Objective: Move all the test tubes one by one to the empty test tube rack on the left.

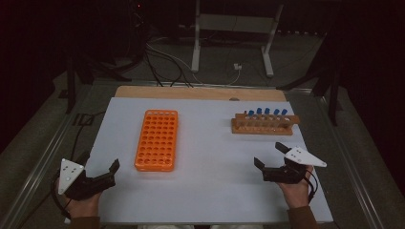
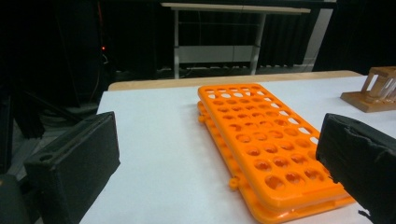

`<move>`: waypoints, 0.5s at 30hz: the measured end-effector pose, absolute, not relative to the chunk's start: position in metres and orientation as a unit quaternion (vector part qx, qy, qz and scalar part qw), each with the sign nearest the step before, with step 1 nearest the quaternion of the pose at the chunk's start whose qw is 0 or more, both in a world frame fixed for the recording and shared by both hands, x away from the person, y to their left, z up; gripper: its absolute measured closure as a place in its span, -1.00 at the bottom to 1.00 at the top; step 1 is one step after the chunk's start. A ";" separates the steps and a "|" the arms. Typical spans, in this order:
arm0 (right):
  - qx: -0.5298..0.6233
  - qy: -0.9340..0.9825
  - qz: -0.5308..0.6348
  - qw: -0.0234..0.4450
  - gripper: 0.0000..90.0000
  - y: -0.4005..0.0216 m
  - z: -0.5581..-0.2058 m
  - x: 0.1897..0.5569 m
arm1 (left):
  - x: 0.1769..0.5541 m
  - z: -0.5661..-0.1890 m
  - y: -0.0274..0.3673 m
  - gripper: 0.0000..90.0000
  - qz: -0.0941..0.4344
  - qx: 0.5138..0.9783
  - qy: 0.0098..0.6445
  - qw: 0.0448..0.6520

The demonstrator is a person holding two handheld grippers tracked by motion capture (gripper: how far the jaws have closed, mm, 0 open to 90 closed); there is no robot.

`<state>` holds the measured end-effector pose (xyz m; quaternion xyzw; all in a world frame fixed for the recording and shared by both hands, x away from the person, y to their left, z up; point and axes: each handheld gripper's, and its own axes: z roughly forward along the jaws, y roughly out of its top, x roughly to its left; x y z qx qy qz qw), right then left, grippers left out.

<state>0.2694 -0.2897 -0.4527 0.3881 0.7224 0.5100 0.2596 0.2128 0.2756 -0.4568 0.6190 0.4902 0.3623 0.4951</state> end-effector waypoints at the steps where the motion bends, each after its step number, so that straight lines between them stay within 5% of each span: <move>1: 0.388 0.721 0.509 0.265 -1.00 -0.290 -0.449 0.273 | 0.213 -0.457 0.276 -0.99 0.364 0.620 0.490 0.493; 15: 0.400 0.701 0.517 0.284 -1.00 -0.296 -0.422 0.297 | 0.213 -0.461 0.271 -0.99 0.352 0.633 0.495 0.481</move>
